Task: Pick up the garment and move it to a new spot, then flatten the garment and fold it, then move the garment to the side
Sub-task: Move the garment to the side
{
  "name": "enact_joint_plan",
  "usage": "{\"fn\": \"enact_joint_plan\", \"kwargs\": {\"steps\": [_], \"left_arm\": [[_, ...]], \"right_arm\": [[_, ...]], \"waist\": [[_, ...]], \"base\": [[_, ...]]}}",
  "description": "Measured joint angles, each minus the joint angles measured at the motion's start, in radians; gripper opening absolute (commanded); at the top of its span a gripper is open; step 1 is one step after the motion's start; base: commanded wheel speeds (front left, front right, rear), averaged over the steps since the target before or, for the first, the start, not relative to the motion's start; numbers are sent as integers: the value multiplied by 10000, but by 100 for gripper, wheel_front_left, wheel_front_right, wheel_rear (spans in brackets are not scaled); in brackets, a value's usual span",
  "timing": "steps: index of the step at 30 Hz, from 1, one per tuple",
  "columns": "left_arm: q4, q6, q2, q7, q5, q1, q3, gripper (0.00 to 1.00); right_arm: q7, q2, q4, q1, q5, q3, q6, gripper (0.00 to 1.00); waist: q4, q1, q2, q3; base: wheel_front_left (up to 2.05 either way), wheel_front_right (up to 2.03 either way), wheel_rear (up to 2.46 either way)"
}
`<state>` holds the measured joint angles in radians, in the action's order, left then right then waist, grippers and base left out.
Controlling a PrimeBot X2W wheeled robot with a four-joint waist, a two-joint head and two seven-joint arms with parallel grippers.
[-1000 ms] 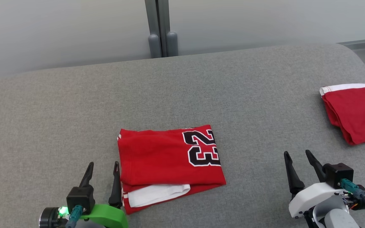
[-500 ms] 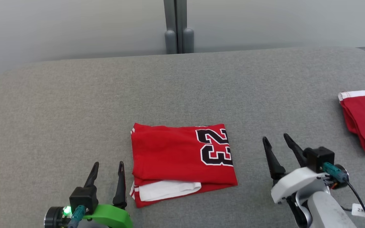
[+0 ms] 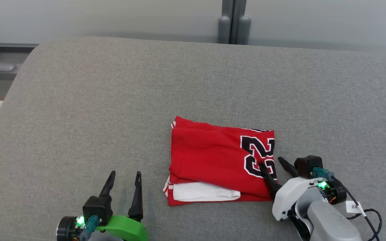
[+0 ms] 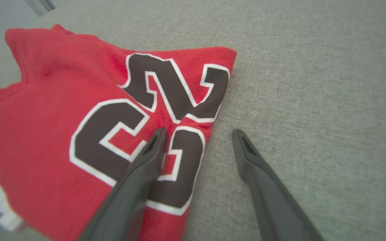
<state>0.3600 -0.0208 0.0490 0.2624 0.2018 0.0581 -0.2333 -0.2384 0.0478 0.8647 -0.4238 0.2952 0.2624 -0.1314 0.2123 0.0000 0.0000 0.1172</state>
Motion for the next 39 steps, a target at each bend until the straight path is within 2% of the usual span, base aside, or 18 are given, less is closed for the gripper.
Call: {"fn": "enact_joint_plan", "kwargs": {"steps": [1, 2, 3, 4, 9, 15, 20, 31, 39], "left_arm": [[2, 6, 4, 0, 0, 0, 6, 100], [0, 6, 4, 0, 0, 0, 8, 100], [0, 6, 4, 0, -2, 0, -2, 100], [-4, 6, 4, 0, -2, 0, 6, 100], [-29, -29, 4, 0, -17, -1, -6, 100], [-54, -104, 2, 0, -17, 35, -148, 100], [-23, -153, 2, 0, -4, 285, -295, 100], [102, -326, -8, 0, -42, 647, -700, 100], [84, -393, -15, 0, -125, 871, -907, 100]], "right_arm": [[29, 0, 278, -63, 115, 54, 0, 100], [94, 12, 491, -170, 213, 73, 0, 65], [92, 15, 686, -286, 286, 86, -2, 15], [52, 10, 819, -391, 322, 96, -2, 0], [-234, -48, 1241, -685, 382, -146, -19, 0], [-272, -90, 1202, -784, 69, -671, -46, 0], [-261, -15, 784, -541, -255, -1072, -12, 0], [-245, 15, 155, -121, -130, -1030, -2, 0], [-245, 23, -136, -12, -61, -894, -2, 0]], "waist": [[89, 0, 0, 32], [152, 0, 0, 57], [208, 0, 0, 93], [237, 0, 0, 132], [11, 0, 0, 212], [-803, 0, 0, 257], [-1905, 1, 0, 227], [-4621, 0, 0, 247], [-6230, 1, 0, 373]], "base": [[0, 0, 0], [0, 0, 0], [0, 0, 0], [0, 0, 0], [0, 0, 0], [0, 0, 0], [0, 0, 0], [0, 0, 0], [0, 0, 0]]}}
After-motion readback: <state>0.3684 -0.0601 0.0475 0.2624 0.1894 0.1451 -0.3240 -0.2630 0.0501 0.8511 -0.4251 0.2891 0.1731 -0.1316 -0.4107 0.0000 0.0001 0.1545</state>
